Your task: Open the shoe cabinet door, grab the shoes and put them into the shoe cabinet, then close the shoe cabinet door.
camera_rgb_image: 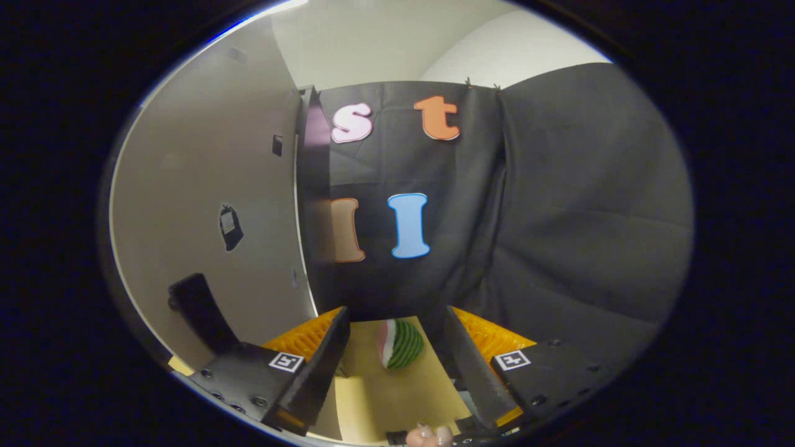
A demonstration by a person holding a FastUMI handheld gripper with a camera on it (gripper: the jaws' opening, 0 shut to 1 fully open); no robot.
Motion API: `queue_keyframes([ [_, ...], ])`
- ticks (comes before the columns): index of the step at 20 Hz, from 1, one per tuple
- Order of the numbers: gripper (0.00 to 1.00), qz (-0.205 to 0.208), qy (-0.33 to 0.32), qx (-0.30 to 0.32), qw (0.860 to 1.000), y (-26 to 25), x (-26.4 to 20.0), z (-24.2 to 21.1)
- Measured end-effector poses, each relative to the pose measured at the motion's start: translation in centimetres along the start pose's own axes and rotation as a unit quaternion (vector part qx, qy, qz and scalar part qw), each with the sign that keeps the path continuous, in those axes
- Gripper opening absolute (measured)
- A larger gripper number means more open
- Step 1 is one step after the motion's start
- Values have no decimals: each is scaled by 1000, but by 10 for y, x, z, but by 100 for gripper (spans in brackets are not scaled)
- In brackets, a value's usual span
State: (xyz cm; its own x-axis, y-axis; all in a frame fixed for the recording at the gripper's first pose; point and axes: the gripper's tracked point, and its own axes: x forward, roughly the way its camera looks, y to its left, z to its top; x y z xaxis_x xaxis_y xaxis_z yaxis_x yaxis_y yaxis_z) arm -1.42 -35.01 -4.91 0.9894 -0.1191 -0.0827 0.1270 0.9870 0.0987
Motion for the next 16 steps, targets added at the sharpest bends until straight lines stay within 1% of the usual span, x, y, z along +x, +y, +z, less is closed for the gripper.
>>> queue_keyframes([
  [4, 95, 33, -6, -20, 999, 22, 9, 2],
  [10, 93, 41, -17, -18, 999, 39, 6, 8],
  [16, 93, 66, -22, -24, 997, 95, -5, 3],
])
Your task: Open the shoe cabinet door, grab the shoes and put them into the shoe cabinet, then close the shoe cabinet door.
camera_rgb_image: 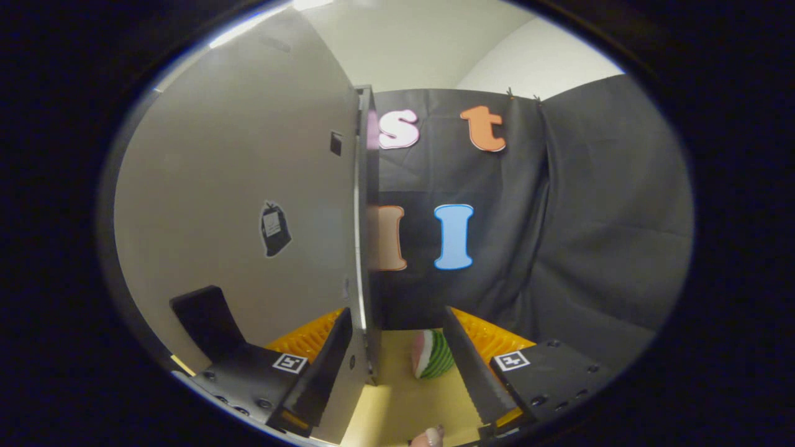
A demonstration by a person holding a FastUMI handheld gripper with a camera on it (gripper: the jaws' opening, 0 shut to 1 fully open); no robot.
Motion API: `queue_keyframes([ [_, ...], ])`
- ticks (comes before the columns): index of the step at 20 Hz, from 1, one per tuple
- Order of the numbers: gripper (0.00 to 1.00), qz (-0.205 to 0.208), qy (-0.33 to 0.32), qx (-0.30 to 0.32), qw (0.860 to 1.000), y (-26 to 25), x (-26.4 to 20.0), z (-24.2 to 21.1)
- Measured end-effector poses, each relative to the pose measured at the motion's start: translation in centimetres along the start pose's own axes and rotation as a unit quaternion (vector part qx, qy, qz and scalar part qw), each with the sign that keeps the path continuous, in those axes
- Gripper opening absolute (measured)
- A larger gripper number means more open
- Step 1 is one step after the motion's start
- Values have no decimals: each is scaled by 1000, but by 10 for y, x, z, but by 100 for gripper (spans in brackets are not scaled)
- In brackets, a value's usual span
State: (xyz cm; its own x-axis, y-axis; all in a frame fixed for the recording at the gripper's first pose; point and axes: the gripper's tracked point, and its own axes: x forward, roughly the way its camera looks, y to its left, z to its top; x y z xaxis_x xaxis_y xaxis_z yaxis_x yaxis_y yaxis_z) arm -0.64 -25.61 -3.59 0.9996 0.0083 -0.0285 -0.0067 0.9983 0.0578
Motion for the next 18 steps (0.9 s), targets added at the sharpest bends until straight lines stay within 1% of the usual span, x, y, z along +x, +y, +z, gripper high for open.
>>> queue_keyframes([
  [5, 93, 4, -10, 10, 1000, 61, -6, 0],
  [7, 93, -1, -13, 11, 1000, 84, -4, 1],
  [10, 93, 4, -20, 11, 1000, 130, 6, 0],
  [12, 93, 10, -26, 12, 1000, 159, 20, 0],
  [16, 93, 46, -24, 10, 999, 226, 58, -7],
  [18, 93, 60, -24, 6, 998, 251, 77, -9],
])
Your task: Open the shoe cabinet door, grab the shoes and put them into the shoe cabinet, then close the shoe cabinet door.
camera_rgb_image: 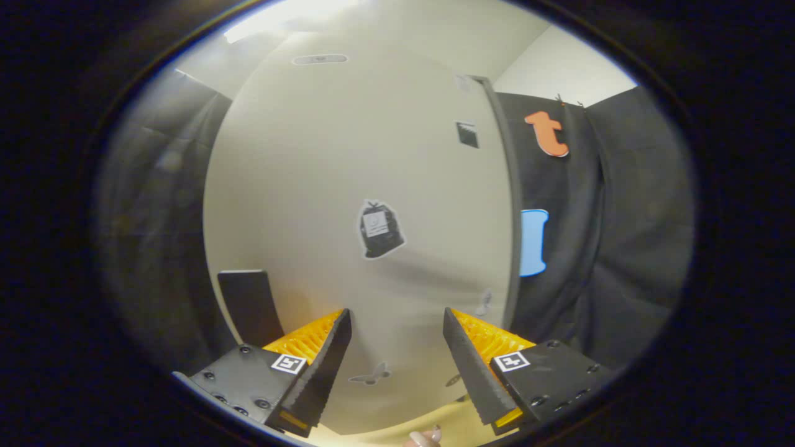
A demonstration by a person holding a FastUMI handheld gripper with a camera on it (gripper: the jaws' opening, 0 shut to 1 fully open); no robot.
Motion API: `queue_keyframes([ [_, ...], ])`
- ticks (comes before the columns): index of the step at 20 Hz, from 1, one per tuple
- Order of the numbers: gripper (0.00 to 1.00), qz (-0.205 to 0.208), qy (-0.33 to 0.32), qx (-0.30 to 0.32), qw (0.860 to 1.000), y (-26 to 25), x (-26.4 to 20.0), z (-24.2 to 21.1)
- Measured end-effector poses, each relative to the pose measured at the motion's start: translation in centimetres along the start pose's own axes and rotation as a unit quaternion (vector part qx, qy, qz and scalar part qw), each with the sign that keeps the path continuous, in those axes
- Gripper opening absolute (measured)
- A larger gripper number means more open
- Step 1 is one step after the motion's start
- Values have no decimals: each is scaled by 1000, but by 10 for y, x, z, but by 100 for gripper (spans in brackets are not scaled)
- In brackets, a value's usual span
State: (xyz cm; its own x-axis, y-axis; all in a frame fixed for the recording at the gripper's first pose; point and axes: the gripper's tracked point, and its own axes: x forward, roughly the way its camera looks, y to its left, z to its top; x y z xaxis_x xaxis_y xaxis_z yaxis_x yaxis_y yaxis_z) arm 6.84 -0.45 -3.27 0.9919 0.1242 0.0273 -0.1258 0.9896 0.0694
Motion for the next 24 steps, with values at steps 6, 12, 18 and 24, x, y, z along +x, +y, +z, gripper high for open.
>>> queue_keyframes([
  [6, 93, 4, -8, -3, 1000, 33, 46, 0],
  [12, 93, -10, -9, -11, 1000, 38, 70, 2],
  [18, 94, -13, -7, -6, 1000, 37, 75, 1],
  [24, 94, -8, -4, -2, 1000, 38, 73, 1],
])
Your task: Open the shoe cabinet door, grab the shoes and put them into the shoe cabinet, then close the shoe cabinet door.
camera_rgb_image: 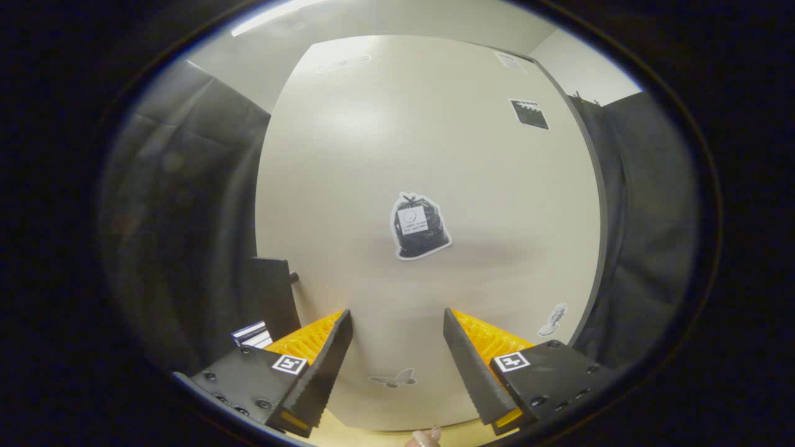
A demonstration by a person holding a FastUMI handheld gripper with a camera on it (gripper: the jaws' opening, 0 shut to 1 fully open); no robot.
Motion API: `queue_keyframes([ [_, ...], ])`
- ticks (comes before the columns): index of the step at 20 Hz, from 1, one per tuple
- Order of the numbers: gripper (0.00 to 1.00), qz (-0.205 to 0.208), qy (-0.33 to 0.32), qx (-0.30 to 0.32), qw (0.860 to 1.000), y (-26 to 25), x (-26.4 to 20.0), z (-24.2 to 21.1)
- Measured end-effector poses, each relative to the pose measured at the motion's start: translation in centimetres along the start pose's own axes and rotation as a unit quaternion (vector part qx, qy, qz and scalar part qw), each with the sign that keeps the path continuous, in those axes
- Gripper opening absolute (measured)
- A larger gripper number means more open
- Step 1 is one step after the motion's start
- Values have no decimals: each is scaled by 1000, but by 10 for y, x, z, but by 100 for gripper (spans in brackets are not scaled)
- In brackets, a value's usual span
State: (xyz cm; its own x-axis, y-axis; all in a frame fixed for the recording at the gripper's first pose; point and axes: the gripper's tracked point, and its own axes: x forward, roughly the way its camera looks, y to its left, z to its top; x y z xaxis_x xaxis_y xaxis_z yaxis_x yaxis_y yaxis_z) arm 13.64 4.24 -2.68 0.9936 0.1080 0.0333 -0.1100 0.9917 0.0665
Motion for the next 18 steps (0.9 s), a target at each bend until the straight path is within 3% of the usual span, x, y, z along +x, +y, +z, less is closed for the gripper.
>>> queue_keyframes([
  [18, 95, -4, 0, -5, 1000, 1, -8, -1],
])
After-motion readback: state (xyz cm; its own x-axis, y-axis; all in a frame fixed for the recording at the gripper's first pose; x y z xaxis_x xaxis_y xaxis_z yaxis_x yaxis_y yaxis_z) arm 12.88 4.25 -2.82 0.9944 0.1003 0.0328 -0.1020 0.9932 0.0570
